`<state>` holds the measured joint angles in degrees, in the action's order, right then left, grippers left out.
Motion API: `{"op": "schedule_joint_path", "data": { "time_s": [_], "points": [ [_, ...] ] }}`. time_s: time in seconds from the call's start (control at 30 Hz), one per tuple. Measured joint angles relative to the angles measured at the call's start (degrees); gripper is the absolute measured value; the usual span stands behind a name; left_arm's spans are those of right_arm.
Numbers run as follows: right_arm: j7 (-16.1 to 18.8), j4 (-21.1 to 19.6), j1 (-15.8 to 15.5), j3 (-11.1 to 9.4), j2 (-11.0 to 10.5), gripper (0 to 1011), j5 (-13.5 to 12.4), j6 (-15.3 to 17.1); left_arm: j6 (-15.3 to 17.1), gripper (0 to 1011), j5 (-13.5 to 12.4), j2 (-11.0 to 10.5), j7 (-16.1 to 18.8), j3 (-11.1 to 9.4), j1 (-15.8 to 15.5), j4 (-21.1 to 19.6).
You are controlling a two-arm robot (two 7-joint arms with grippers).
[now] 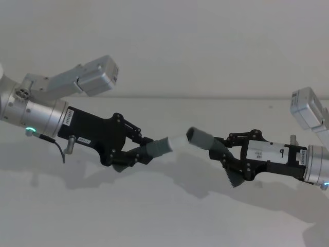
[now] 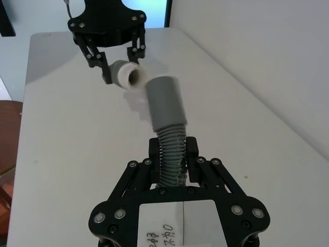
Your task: Use both hands to pick up one end of the pipe from the table, align the ends, and insert them.
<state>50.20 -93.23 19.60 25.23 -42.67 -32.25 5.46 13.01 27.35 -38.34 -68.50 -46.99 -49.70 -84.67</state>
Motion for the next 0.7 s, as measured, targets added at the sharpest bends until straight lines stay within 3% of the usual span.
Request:
{"op": "schedule_joint_path", "data": {
  "time_s": [0.37,0.7],
  "points": [
    [0.35,0.24,0.69,0.8,-0.43,283,0.0,-0.45,1.26,343,-0.56,-1.79,0.96,-0.39,-0.33,-1.1],
    [1.97,0.09,2.24,2.79,-1.67,283,2.59,-1.76,2.22,343,-1.79,-2.45,2.49,-1.03,-1.22,-1.72]
  ]
}}
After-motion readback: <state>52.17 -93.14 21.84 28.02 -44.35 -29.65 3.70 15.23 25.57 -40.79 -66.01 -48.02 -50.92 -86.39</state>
